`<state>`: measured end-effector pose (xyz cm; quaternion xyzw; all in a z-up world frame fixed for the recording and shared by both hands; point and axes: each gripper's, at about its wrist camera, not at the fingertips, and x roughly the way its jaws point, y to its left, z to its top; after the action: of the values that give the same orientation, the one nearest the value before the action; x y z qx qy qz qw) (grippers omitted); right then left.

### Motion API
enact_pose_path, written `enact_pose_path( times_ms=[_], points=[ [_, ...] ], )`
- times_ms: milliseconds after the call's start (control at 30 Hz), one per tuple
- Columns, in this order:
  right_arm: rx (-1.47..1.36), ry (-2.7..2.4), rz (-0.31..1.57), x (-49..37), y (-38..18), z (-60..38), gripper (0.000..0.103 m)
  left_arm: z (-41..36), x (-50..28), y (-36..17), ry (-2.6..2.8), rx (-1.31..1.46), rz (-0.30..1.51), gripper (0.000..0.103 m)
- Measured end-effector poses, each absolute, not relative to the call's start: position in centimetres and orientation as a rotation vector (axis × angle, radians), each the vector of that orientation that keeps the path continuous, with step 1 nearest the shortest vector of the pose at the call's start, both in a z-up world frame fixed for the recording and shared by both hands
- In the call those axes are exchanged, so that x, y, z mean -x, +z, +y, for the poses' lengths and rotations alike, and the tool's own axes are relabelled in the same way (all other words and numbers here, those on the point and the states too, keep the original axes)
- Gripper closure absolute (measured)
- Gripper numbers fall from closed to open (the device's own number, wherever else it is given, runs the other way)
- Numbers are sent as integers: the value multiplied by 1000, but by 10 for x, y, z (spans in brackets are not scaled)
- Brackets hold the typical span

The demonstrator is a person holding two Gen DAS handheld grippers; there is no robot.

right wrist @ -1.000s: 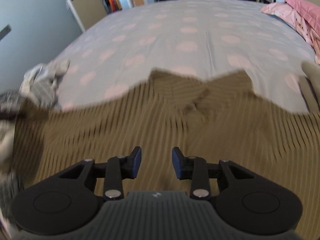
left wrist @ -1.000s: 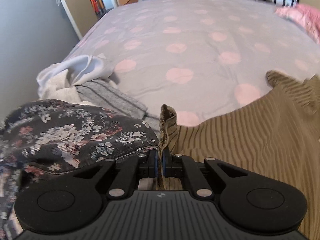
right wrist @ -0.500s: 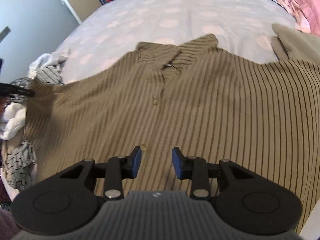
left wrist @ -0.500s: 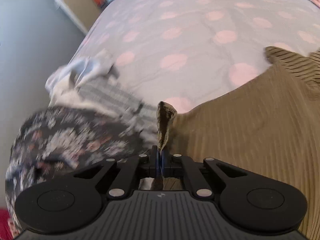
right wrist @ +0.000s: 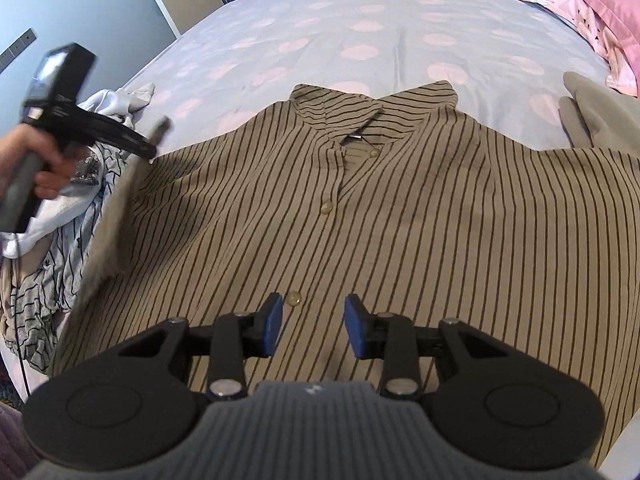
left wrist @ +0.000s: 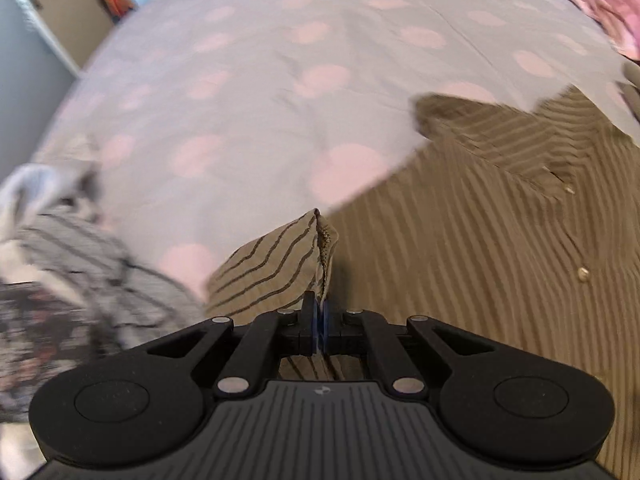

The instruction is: Fold clothes

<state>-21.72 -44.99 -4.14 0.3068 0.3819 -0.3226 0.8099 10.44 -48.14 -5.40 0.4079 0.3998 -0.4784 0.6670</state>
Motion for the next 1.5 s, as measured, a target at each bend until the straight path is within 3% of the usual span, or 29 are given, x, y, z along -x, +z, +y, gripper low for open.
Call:
enact_pose_path(
  times_ms=[67, 200, 467, 567, 800, 933, 967, 1000, 1033, 1100, 1433, 1500],
  points=[
    [-644, -698, 818, 216, -42, -450, 66, -481, -100, -63, -1097, -949, 897, 100],
    [-645, -697, 824, 217, -44, -451, 66, -466, -103, -57, -1119, -928, 881, 87],
    [-640, -703, 825, 215, -42, -451, 64, -391, -105, -29, -1142, -940, 843, 83],
    [-639, -703, 825, 214, -41, -447, 61, -350, -95, -35, -1136, -976, 831, 75],
    [-680, -741, 868, 218, -44, -432, 60, -282, -62, -59, -1154, -1062, 777, 75],
    [-679, -747, 869, 222, -40, -417, 60, -268, -38, -78, -1142, -1138, 632, 75],
    [-674, -749, 869, 223, -39, -414, 60, -266, -35, -86, -1119, -1181, 611, 79],
    [-669, -751, 869, 223, -37, -410, 60, -266, -34, -94, -1085, -1218, 618, 92],
    [-655, -755, 869, 224, -35, -406, 60, -264, -36, -100, -1061, -1243, 620, 98],
    [-629, -768, 870, 227, -33, -399, 59, -259, -39, -109, -1024, -1288, 616, 103],
    [-687, -826, 938, 265, -46, -394, 57, -241, -48, -108, -990, -1225, 635, 102],
    [-693, -837, 955, 276, -52, -391, 56, -232, -49, -102, -1006, -1195, 678, 95]
  ],
)
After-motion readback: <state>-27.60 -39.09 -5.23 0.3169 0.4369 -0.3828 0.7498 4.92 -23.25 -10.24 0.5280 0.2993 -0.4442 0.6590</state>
